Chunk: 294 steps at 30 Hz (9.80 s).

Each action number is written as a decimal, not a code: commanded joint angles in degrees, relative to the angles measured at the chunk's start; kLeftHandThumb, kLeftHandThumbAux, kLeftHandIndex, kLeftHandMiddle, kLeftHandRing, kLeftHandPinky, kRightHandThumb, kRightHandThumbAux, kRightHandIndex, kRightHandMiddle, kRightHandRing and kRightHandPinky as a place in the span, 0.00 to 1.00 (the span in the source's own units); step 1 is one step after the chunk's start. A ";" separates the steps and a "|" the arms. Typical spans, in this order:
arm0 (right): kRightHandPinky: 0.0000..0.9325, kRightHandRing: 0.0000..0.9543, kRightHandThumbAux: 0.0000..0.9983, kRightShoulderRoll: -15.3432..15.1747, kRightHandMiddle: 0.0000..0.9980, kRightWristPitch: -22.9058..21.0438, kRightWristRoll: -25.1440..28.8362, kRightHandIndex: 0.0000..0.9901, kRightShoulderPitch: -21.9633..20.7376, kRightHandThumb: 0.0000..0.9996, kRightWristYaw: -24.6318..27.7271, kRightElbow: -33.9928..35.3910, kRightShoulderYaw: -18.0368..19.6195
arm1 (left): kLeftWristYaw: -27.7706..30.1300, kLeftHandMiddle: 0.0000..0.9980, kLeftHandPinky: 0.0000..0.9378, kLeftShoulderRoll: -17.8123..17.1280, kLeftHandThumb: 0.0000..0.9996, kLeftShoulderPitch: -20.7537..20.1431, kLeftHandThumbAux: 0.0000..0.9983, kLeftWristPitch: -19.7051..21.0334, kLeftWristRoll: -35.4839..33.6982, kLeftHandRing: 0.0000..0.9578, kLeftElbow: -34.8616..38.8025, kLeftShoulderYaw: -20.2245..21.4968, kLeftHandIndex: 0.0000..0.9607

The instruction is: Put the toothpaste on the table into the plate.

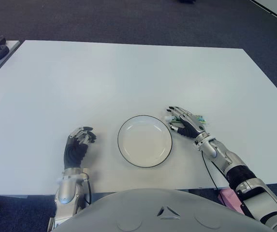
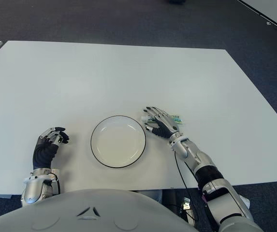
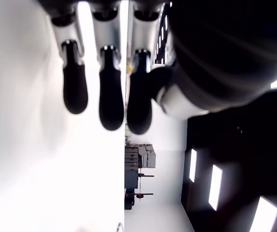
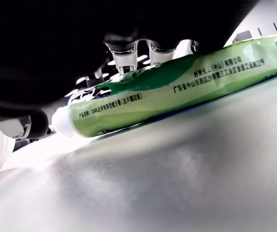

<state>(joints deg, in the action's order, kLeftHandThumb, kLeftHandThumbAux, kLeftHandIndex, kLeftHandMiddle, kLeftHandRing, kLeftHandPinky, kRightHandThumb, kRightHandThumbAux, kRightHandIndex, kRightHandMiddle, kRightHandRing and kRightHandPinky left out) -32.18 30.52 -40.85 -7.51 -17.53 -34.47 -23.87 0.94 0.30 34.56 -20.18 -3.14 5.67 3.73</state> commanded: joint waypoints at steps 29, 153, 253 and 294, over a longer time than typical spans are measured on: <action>0.51 0.46 0.69 2.18 0.41 -6.34 3.60 0.46 8.91 0.82 -2.33 10.52 6.57 | -1.33 0.57 0.55 0.56 0.70 0.45 0.72 4.85 1.83 0.57 3.59 0.55 0.45; 0.00 0.00 0.13 -8.47 0.00 -32.09 -12.48 0.00 31.58 0.57 38.07 56.09 20.83 | 0.56 0.58 0.57 1.06 0.71 0.65 0.72 2.01 -0.24 0.59 2.05 -0.95 0.45; 0.51 0.44 0.68 8.07 0.41 -31.20 -1.50 0.45 15.49 0.77 -4.11 15.78 10.76 | -3.11 0.58 0.56 3.16 0.71 3.56 0.72 3.00 3.06 0.57 4.61 0.24 0.45; 0.52 0.44 0.66 11.64 0.45 -25.64 4.04 0.49 16.75 0.95 -11.29 24.66 15.23 | -5.66 0.56 0.55 3.24 0.71 2.04 0.72 6.90 4.81 0.56 5.42 0.42 0.45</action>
<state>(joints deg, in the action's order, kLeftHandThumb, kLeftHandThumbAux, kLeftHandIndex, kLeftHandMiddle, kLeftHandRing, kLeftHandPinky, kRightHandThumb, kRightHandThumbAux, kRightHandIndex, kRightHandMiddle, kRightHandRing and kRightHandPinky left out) -21.61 3.86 -38.17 8.72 -28.92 -11.14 -9.27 -4.15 3.53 37.04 -14.15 1.18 10.94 4.08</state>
